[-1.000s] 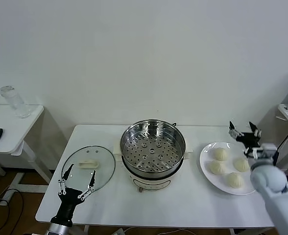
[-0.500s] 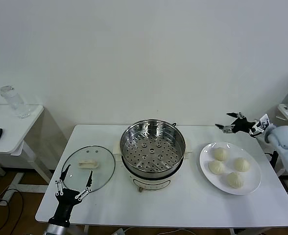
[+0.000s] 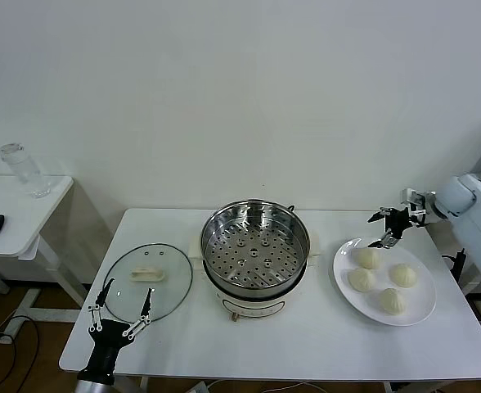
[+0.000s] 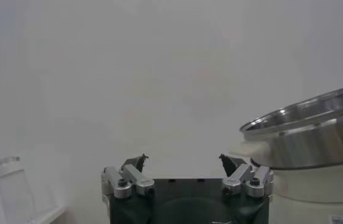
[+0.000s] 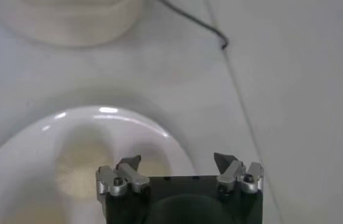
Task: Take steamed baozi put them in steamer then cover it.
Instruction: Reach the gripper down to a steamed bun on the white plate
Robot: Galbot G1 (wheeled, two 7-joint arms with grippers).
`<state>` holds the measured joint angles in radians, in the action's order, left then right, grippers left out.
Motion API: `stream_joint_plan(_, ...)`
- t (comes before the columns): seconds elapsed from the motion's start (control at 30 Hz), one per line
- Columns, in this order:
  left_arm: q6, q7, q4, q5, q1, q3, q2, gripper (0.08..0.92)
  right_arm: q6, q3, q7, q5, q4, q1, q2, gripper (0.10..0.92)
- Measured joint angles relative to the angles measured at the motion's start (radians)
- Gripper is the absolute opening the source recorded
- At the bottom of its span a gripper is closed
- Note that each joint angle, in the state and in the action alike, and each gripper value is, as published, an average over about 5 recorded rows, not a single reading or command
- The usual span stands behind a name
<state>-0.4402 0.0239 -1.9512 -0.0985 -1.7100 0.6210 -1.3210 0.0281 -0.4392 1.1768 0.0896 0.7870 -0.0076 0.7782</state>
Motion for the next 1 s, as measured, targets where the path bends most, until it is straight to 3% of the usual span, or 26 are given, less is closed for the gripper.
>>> stream_joint_plan(0.47, -0.007, 0.004, 0.014, -0.011, -0.007, 0.001, -0.013, 0.823, 0.042, -0.064, 0.057, 0.165, -0.068, 0.03, 0.071, 0.823)
stream_joint_plan(1.0, -0.007, 0.013, 0.024, -0.012, -0.009, 0.003, -0.014, 0.823, 0.057, -0.063, 0.003, 0.237, -0.108, -0.013, 0.109, 0.789)
